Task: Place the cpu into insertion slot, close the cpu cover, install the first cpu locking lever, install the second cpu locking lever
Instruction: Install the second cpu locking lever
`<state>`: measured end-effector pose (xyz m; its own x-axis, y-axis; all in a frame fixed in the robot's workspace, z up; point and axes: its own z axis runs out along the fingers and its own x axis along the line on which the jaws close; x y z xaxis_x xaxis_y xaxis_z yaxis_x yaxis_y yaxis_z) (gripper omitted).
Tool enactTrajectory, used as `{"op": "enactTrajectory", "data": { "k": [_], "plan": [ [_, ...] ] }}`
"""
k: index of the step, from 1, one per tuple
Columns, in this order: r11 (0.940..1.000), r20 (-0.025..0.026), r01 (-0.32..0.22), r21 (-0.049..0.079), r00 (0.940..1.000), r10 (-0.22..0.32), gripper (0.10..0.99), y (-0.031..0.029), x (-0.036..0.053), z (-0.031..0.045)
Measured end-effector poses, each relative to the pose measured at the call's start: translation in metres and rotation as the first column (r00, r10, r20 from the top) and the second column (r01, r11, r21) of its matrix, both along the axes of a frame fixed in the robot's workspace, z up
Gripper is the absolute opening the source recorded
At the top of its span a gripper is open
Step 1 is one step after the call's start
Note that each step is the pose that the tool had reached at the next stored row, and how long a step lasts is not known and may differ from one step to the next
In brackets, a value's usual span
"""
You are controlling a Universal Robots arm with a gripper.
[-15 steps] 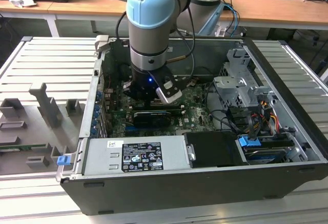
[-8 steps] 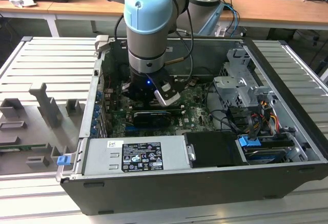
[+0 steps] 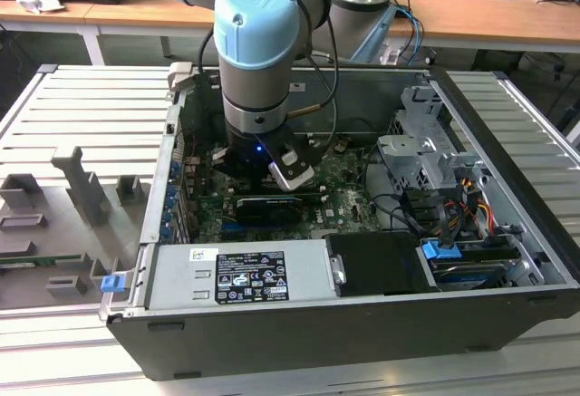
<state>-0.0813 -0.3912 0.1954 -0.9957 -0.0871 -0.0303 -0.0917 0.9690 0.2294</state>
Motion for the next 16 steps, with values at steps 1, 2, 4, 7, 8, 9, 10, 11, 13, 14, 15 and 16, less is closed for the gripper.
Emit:
{"op": "enactTrajectory", "data": {
  "k": [1, 2, 4, 7, 8, 9, 10, 11, 13, 14, 15, 16],
  "plan": [
    [1.0, 0.0002, 0.0, 0.001, 1.0, 0.0, 0.106, 0.0, 0.0, -0.0004],
    [1.0, 0.0002, 0.0, 0.002, 1.0, 0.0, 0.106, 0.0, -0.0001, -0.0006],
    [1.0, 0.0003, -0.001, 0.005, 1.0, 0.001, 0.106, 0.0, -0.0002, -0.0004],
    [0.9999, 0.0005, -0.001, 0.014, 1.0, 0.001, 0.106, 0.0, -0.0002, 0.0079],
    [0.9999, 0.0005, -0.001, 0.016, 1.0, 0.001, 0.106, 0.0, -0.0002, 0.0091],
    [0.9998, 0.0006, -0.001, 0.018, 1.0, 0.001, 0.106, 0.0, -0.0002, 0.0095],
    [0.9998, 0.0008, -0.001, 0.02, 1.0, 0.001, 0.106, 0.0001, -0.0002, 0.0098],
    [0.9998, 0.0005, -0.001, 0.02, 1.0, 0.001, 0.106, 0.0, -0.0002, 0.0104],
    [0.9997, 0.0006, -0.001, 0.022, 1.0, 0.001, 0.106, 0.0, -0.0002, 0.0129],
    [0.9997, 0.0006, -0.002, 0.023, 1.0, 0.001, 0.106, 0.0, -0.0002, 0.0138],
    [0.9997, 0.0009, -0.002, 0.024, 1.0, 0.002, 0.106, 0.0001, -0.0002, 0.0139],
    [0.9997, 0.0009, -0.002, 0.025, 1.0, 0.002, 0.106, 0.0001, -0.0002, 0.0139]
  ]
}}
